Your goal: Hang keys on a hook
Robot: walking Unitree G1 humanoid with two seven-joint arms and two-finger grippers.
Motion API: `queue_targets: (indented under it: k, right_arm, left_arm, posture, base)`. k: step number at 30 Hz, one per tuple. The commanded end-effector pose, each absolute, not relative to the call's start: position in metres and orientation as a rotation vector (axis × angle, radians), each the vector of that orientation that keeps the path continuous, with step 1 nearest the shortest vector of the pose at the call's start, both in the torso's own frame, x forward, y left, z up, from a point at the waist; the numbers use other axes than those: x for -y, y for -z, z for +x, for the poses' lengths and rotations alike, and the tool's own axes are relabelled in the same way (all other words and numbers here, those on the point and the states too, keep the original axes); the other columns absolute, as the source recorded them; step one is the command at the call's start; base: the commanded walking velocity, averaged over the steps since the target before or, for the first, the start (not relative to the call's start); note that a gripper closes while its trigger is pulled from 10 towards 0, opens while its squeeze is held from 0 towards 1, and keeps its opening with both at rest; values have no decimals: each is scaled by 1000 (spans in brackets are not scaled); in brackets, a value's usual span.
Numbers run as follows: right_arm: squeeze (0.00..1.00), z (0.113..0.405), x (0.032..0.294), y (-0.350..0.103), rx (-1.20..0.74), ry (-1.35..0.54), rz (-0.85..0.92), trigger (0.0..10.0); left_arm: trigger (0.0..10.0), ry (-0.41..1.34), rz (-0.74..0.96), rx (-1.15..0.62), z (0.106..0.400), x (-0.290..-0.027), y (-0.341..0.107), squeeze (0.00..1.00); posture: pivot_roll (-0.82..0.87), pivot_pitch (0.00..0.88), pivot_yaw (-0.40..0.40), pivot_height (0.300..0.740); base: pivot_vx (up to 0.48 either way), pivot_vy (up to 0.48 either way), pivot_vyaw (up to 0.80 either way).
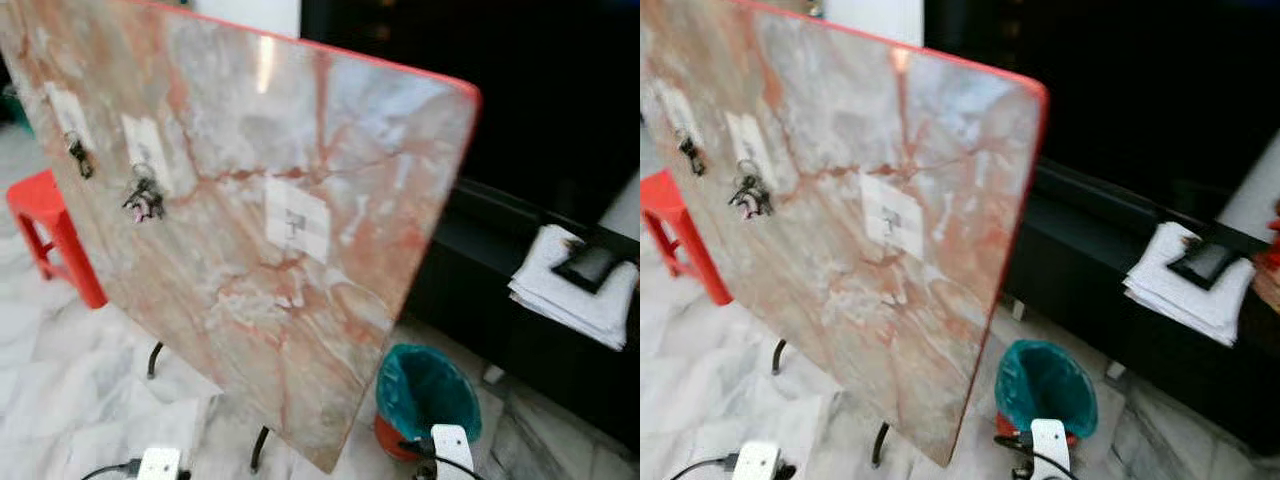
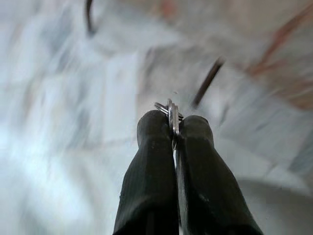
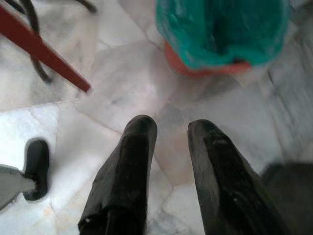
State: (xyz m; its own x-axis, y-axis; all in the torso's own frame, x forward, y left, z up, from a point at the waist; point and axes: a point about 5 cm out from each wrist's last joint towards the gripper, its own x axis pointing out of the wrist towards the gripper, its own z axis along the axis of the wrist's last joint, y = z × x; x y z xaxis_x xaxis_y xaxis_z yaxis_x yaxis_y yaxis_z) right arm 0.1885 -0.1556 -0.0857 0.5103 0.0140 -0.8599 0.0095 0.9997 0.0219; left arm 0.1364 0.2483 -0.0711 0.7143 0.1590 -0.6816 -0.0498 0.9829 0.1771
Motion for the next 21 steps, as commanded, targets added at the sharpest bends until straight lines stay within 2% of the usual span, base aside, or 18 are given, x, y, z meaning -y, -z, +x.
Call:
queue_targets:
  k: [1, 7, 21]
  right_arm:
    - [0, 185, 163, 87, -1046, 19, 18, 10000]
    - [0, 185, 162, 87, -1043, 17, 11, 10000]
    - [0, 184, 162, 87, -1044, 8, -1, 10000]
  left_arm:
    - [10000, -119, 139, -794, 136, -243, 75, 0]
    - [10000, -111, 129, -785, 134, -241, 77, 0]
    - [10000, -150, 151, -629, 149, -242, 67, 0]
  posture:
    - [98, 0, -96, 740]
    - [100, 0, -95, 740]
    - [99, 0, -93, 740]
  base:
    - [247, 0, 0]
    - [260, 0, 0]
    - [0, 0, 0]
